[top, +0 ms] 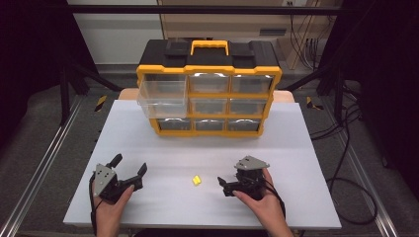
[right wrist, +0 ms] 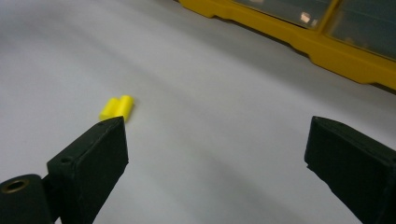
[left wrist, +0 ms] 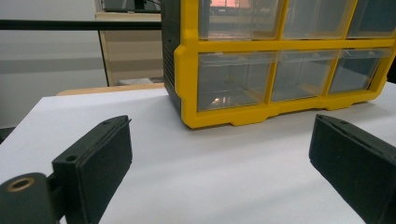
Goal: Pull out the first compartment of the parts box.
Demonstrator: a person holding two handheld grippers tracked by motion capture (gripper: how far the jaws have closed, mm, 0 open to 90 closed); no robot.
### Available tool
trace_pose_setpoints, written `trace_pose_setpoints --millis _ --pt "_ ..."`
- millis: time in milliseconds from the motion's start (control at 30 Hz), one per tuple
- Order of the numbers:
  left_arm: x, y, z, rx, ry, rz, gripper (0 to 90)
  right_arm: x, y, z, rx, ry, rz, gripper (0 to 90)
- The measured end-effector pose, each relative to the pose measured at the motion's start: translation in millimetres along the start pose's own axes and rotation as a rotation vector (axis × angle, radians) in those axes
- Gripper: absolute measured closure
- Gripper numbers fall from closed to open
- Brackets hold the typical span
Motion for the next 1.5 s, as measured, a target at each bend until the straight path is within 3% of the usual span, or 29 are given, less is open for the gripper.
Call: trace_pose_setpoints --millis 200,533,700,833,1033,1500 --pt "3.0 3.1 1.3 0.02 -0.011 0.008 5.4 5.1 -22.0 -13.2 -0.036 -0.015 -0.043 6.9" --pt "2.9 4.0 0.3 0.041 -0.017 0.002 5.4 4.4 -52.3 -32.1 -0.101 0.012 -0.093 6.7" --pt "5.0 3.9 2.3 0.008 -0.013 0.011 5.5 11.5 -63.0 -28.2 -0.092 -0.015 -0.105 6.9" --pt "3.0 4.7 0.6 0.014 -0.006 0.013 5.6 15.9 -65.6 -24.1 -0.092 -0.042 -0.093 7.0" --pt "0.5 -1.0 0.7 -0.009 0.003 0.003 5.7 22.7 -70.1 -22.0 -0.084 -0.066 -0.084 7.1" --pt "-0.6 -5.4 2.2 -0.015 -0.004 -0.006 5.9 28.2 -71.7 -18.8 -0.065 -0.071 -0.09 7.1"
Point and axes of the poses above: each handheld gripper's, and its own axes: x roughly forward along the jaws, z roughly out of its underside, y roughly to its right, the point moved 10 cm from there along x, roughly forward along the jaws, and after that the axes turned 14 degrees about z, right-handed, at the moved point
